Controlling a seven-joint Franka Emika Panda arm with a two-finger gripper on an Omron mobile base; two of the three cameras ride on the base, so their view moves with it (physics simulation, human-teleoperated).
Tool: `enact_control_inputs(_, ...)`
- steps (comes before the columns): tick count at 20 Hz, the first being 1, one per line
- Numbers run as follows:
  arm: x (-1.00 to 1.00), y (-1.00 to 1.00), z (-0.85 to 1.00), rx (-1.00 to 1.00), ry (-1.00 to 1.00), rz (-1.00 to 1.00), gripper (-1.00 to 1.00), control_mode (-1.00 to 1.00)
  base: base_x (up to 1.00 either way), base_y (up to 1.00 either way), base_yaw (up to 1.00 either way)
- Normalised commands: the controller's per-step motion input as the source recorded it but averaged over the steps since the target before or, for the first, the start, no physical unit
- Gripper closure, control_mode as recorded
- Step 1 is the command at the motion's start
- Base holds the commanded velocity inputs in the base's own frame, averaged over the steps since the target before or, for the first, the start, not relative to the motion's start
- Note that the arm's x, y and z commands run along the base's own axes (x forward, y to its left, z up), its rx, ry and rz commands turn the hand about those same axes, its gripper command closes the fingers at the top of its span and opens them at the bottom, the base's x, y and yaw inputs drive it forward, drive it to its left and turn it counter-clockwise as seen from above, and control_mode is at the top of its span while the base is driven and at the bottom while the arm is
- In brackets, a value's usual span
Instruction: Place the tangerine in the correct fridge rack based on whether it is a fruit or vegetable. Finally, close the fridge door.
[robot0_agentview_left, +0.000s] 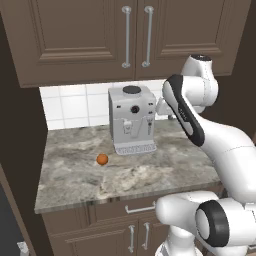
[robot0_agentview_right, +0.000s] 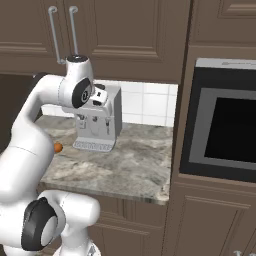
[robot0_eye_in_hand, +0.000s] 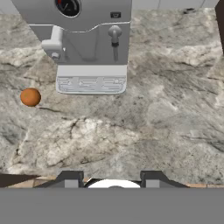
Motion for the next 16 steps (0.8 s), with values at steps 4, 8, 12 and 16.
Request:
enact_control_inputs(4,0.00,0.00,0.00,0.00,0.00,0.00,-1.00,-1.00,0.00,0.00,0.00)
enact_control_inputs(8,-0.27,0.37,-0.27,-0.01,0.00,-0.04,-1.00,-1.00,0.00,0.00,0.00)
enact_control_inputs(12,-0.52,1.00,-0.48,-0.12,0.06,-0.01,-1.00,-1.00,0.00,0.00,0.00)
enact_control_inputs(16,-0.23,1.00,-0.48,-0.12,0.13,0.00,-1.00,-1.00,0.00,0.00,0.00)
